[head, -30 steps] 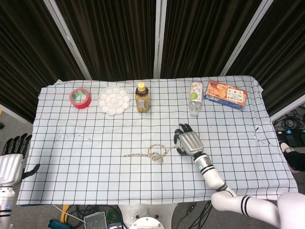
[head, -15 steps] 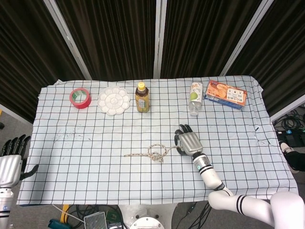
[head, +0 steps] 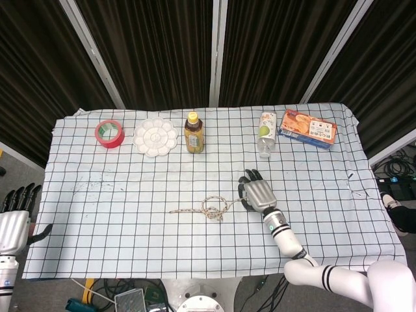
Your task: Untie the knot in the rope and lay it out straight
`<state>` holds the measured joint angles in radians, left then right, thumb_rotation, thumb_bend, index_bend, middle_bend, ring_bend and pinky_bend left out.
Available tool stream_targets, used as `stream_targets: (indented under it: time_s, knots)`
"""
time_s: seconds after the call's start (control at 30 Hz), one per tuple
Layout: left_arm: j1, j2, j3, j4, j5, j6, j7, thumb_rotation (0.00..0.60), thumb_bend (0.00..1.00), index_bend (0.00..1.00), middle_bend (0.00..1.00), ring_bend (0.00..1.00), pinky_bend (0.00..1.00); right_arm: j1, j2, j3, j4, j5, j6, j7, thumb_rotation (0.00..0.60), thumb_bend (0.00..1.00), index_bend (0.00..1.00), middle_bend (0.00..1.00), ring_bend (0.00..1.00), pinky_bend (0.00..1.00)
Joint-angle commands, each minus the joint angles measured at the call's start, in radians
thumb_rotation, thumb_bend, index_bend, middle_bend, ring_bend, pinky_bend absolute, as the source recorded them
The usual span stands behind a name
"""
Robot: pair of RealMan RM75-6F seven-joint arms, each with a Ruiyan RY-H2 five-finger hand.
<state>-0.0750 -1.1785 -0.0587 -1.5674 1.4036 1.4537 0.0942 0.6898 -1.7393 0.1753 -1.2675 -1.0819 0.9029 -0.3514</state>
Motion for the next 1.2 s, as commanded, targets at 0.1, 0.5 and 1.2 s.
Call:
stream_targets:
  time_s: [0.1,0.5,1.2]
  knots:
    - [0.0,0.0,0.0,0.002,-0.001,0.0,-0.002,0.6,0.17,0.0,0.0,0.0,0.0,-0.004,0.002,-0.012,-0.001,-0.027,0.013,0.014,0.6,0.35,0.54,0.21,0.0,0.0]
    - [-0.003,0.001,0.001,0.004,-0.005,-0.012,-0.008,0.6,0.17,0.0,0.0,0.0,0.0,-0.017,-0.017,-0.036,0.05,-0.121,0.057,0.075,0.6,0.35,0.47,0.17,0.0,0.0]
    - [0.001,0.0,0.003,0.006,-0.007,-0.009,-0.014,0.6,0.17,0.0,0.0,0.0,0.0,-0.034,-0.046,-0.042,0.105,-0.163,0.072,0.11,0.6,0.36,0.51,0.18,0.0,0.0]
